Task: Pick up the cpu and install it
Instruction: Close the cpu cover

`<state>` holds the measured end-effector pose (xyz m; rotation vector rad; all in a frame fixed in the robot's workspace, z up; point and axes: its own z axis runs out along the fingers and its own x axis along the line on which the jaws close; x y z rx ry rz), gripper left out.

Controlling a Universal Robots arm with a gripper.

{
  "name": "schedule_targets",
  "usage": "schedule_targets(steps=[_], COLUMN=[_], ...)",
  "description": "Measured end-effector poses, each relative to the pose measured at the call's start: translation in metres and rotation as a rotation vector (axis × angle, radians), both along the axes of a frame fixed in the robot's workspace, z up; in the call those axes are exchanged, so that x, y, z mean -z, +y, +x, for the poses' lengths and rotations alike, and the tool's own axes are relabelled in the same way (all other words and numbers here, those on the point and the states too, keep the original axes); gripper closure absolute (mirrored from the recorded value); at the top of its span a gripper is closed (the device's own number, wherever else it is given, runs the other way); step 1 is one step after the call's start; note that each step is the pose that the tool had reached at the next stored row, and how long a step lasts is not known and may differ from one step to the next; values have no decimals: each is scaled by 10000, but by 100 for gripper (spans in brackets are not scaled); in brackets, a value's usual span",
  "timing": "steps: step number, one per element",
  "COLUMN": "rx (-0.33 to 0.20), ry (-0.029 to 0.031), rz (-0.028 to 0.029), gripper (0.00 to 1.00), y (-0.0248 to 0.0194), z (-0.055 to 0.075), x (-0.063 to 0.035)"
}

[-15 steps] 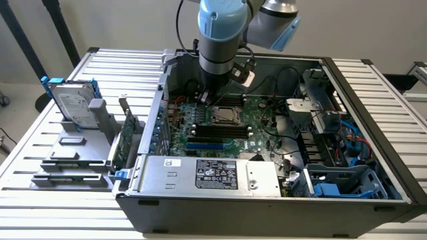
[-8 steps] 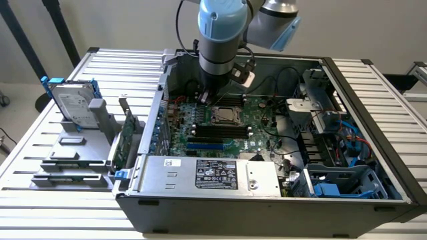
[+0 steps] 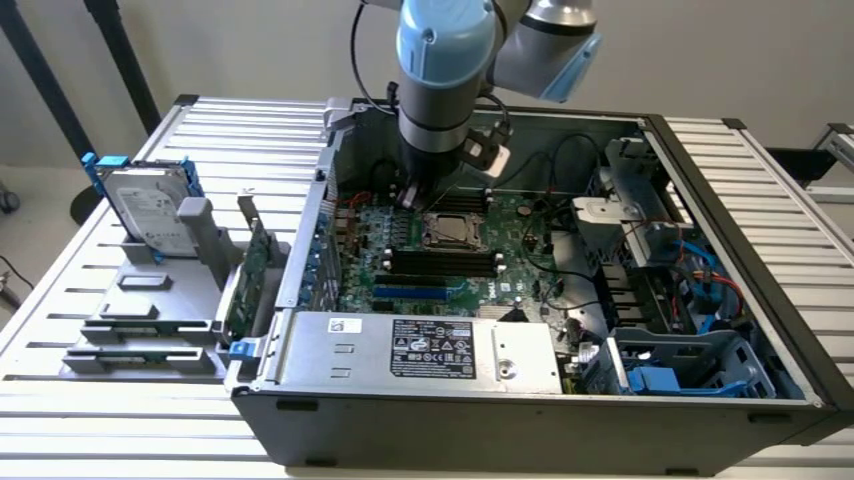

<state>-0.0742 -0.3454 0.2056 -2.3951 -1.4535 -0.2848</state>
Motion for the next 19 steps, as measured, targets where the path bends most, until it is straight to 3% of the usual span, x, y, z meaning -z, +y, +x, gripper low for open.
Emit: schedule_targets(steps=[19], rx=[199], ry=[1], rz=[-2], gripper=[89], y=[0], z=[100], x=[60])
